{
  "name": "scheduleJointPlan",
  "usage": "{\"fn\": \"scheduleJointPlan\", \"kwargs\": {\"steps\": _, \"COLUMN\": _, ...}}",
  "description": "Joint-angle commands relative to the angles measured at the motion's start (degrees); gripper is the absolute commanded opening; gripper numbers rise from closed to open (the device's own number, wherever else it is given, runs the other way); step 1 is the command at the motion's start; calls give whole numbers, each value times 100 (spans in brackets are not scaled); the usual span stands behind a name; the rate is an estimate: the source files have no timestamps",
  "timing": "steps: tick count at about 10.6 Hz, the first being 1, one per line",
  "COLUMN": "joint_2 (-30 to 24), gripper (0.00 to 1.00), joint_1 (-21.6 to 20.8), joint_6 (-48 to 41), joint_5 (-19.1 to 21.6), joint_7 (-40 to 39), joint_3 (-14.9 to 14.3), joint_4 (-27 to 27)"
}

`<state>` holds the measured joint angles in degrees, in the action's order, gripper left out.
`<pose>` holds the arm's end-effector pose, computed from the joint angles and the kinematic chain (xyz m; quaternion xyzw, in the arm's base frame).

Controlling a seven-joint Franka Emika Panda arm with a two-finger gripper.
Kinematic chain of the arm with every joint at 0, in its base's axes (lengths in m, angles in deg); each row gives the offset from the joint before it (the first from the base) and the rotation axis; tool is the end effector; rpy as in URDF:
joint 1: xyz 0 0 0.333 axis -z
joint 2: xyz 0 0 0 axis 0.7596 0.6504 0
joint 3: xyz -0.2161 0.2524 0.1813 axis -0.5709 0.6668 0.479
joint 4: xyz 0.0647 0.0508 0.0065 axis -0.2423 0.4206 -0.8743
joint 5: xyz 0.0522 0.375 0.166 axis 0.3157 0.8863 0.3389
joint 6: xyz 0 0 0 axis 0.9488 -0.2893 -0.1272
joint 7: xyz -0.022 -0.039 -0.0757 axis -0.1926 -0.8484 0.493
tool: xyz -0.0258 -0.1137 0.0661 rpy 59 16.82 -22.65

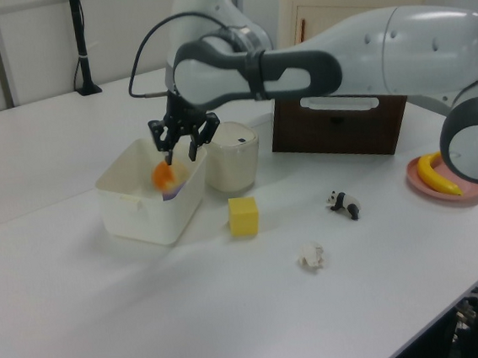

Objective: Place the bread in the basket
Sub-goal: 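Open the gripper to release the sushi and raise it away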

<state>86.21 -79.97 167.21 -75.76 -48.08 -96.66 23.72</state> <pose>0.7121 0.2743 0.5233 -0.9872 0.0915 -0.1296 0.0172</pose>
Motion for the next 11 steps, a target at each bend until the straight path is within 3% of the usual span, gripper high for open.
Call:
{"fn": "scheduleJointPlan", "kwargs": {"steps": 1, "joint_2": 84, "gripper": 100, "joint_1": -5, "joint_6": 386, "joint_5": -262, "joint_7": 654, "joint_3": 29, "joint_4": 26}}
{"fn": "scheduleJointPlan", "kwargs": {"steps": 4, "joint_2": -30, "gripper": 100, "joint_1": 13, "joint_6": 142, "joint_5": -253, "joint_7": 575, "joint_3": 29, "joint_4": 174}}
{"fn": "scheduleJointPlan", "kwargs": {"steps": 6, "joint_2": -188, "gripper": 100, "joint_1": 21, "joint_6": -848, "joint_5": -235, "joint_7": -71, "joint_3": 29, "joint_4": 202}}
{"fn": "scheduleJointPlan", "kwargs": {"steps": 9, "joint_2": -627, "gripper": 100, "joint_1": 398, "joint_6": -2265, "joint_5": -209, "joint_7": -1355, "joint_3": 29, "joint_4": 255}}
{"fn": "scheduleJointPlan", "kwargs": {"steps": 11, "joint_2": -908, "gripper": 100, "joint_1": 837, "joint_6": -2409, "joint_5": -209, "joint_7": -1743, "joint_3": 29, "joint_4": 464}}
